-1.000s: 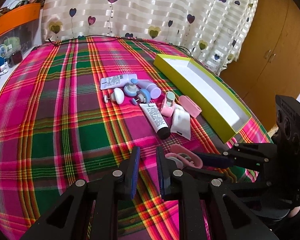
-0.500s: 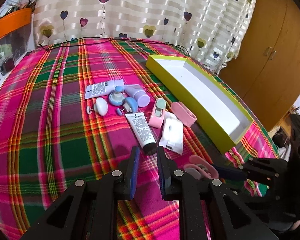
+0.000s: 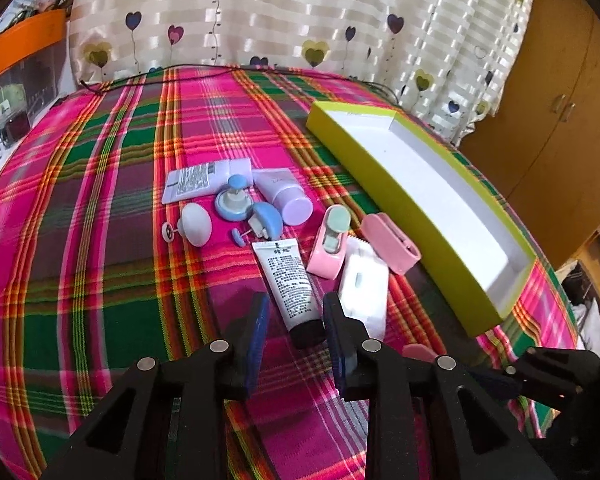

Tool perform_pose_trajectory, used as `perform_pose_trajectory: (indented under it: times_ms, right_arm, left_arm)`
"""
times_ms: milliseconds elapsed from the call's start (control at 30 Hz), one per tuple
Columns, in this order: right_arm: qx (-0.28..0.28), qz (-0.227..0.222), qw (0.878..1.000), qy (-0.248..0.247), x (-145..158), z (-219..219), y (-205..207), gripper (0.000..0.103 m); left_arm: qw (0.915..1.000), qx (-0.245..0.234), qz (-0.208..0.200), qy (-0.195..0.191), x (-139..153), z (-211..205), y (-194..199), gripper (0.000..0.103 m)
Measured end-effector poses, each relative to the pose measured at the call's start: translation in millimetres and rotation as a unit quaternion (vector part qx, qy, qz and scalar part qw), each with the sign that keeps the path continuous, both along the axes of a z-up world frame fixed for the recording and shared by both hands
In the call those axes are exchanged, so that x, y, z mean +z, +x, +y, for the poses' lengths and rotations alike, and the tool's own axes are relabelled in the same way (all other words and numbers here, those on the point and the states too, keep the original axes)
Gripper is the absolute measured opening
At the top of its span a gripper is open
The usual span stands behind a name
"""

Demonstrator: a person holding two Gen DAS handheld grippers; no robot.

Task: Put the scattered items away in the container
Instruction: 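Lift and carry the pink clip and white tube over the white box with both tools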

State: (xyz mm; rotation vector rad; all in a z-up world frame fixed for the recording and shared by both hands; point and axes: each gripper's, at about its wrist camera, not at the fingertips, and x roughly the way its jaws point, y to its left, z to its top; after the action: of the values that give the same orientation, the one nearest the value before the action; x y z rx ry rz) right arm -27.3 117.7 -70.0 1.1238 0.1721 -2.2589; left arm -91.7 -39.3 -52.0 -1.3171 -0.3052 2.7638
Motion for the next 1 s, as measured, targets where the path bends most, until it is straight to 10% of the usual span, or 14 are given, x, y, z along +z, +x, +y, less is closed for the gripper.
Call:
perform_pose_trajectory:
  times_ms: [1000]
  right_arm:
    - [0.001, 0.007, 1.0, 0.002, 2.2, -3.7, 0.5, 0.022]
  left_arm:
    - [0.9993, -0.015, 0.01, -0.034, -1.7, 3.0, 4.7, 0.021]
